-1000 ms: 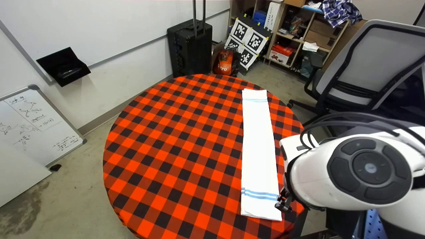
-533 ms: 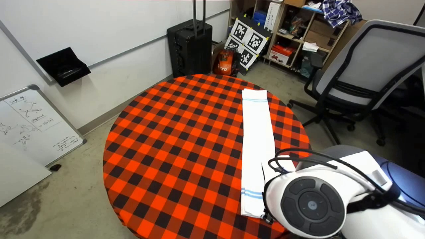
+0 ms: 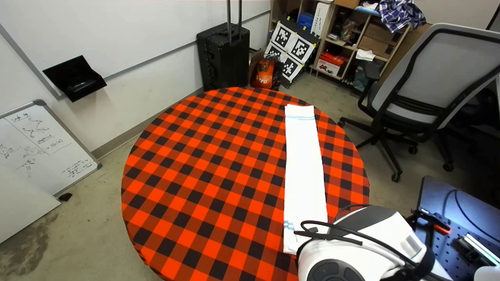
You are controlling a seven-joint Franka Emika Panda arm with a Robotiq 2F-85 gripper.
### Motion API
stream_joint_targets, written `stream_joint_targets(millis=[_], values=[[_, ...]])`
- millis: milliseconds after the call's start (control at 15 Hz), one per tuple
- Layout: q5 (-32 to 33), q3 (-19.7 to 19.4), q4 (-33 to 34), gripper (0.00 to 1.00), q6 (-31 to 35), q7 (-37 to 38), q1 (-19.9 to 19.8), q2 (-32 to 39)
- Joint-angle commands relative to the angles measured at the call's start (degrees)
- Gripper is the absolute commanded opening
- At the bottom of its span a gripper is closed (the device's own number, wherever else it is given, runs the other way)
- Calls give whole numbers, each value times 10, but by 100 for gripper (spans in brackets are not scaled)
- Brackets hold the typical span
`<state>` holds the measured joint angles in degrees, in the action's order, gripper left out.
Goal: Fold the towel three times over
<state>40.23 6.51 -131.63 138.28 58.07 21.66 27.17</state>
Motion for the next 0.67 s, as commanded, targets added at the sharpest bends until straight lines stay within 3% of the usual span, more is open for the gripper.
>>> stream_joint_targets(millis=[0,600], values=[[30,-24,20,100,-3,34,32,33],[108,-44,32,100,-2,125,47,59]])
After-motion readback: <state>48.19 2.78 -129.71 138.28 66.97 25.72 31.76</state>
